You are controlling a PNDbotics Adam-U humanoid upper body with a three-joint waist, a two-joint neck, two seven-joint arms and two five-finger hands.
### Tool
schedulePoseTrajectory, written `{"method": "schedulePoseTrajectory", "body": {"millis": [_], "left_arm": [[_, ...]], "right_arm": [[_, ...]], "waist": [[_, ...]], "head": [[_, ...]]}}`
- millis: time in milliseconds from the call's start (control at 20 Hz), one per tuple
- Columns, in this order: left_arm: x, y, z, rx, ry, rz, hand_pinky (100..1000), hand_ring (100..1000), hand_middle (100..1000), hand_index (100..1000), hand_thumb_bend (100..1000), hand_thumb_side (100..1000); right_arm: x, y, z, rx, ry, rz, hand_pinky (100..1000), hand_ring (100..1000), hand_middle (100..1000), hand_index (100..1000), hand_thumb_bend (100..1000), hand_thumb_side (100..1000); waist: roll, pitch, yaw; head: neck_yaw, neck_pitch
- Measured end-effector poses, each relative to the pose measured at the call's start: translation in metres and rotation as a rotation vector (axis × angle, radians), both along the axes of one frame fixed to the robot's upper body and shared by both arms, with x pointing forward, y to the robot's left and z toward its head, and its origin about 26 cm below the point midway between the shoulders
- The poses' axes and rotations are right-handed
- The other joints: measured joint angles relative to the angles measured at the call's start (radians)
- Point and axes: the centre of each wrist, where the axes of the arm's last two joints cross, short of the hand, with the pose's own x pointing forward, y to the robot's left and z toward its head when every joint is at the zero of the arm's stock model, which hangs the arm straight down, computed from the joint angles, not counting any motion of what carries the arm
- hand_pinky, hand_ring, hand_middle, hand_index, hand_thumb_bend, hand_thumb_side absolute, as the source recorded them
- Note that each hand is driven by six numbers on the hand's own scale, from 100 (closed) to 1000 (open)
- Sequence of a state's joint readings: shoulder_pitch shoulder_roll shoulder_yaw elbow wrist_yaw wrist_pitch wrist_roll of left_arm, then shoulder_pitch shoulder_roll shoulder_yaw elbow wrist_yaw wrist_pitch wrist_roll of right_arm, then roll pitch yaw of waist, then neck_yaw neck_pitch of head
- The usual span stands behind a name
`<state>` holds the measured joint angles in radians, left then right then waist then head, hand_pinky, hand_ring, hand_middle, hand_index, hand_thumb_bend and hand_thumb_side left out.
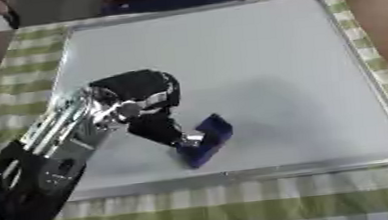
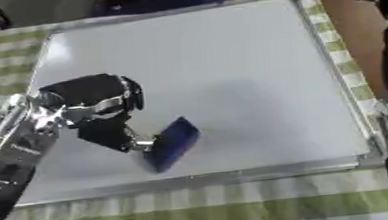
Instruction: Wipe the whiteboard clean with a brush.
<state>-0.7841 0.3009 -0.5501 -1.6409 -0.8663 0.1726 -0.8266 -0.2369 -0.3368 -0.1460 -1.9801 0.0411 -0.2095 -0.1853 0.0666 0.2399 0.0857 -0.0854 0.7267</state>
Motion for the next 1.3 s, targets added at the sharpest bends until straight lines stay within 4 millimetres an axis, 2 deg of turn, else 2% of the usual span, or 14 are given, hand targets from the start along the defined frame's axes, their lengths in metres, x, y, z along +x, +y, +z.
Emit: {"method": "schedulePoseTrajectory", "body": {"millis": [350, 550, 750, 900, 950, 1300], "left_arm": [[0.000, -0.010, -0.001, -0.021, -0.032, -0.002, 668, 796, 676, 120, 736, 999], [0.001, -0.014, -0.004, 0.007, -0.098, -0.010, 654, 786, 651, 118, 705, 962], [0.003, -0.018, -0.010, 0.028, -0.113, -0.023, 638, 767, 630, 113, 686, 859], [0.004, -0.021, -0.016, 0.035, -0.094, -0.031, 637, 766, 630, 113, 684, 851], [0.005, -0.022, -0.018, 0.036, -0.087, -0.032, 618, 752, 641, 106, 606, 736], [0.009, -0.023, -0.030, 0.010, -0.018, -0.013, 586, 726, 615, 100, 561, 698]], "right_arm": [[0.000, 0.001, -0.001, 0.003, 0.004, 0.004, 691, 613, 495, 514, 100, 911], [0.000, 0.002, -0.001, -0.002, 0.005, 0.012, 691, 613, 495, 514, 100, 911], [0.000, 0.003, -0.001, -0.002, 0.004, 0.012, 691, 613, 494, 513, 100, 910], [0.000, 0.003, -0.001, -0.002, 0.004, 0.012, 691, 613, 494, 513, 100, 910], [0.000, 0.003, -0.001, -0.001, 0.004, 0.012, 691, 613, 494, 512, 100, 911], [0.001, 0.003, -0.001, 0.001, 0.004, 0.013, 692, 614, 493, 510, 100, 912]], "waist": [[0.000, 0.009, 0.004], [0.000, 0.012, 0.004], [0.000, 0.013, 0.004], [0.000, 0.013, 0.003], [0.000, 0.013, 0.003], [-0.001, 0.014, 0.003]], "head": [[-0.010, -0.004], [-0.010, -0.004], [-0.010, -0.004], [-0.009, -0.007], [-0.008, -0.008], [-0.008, -0.008]]}}
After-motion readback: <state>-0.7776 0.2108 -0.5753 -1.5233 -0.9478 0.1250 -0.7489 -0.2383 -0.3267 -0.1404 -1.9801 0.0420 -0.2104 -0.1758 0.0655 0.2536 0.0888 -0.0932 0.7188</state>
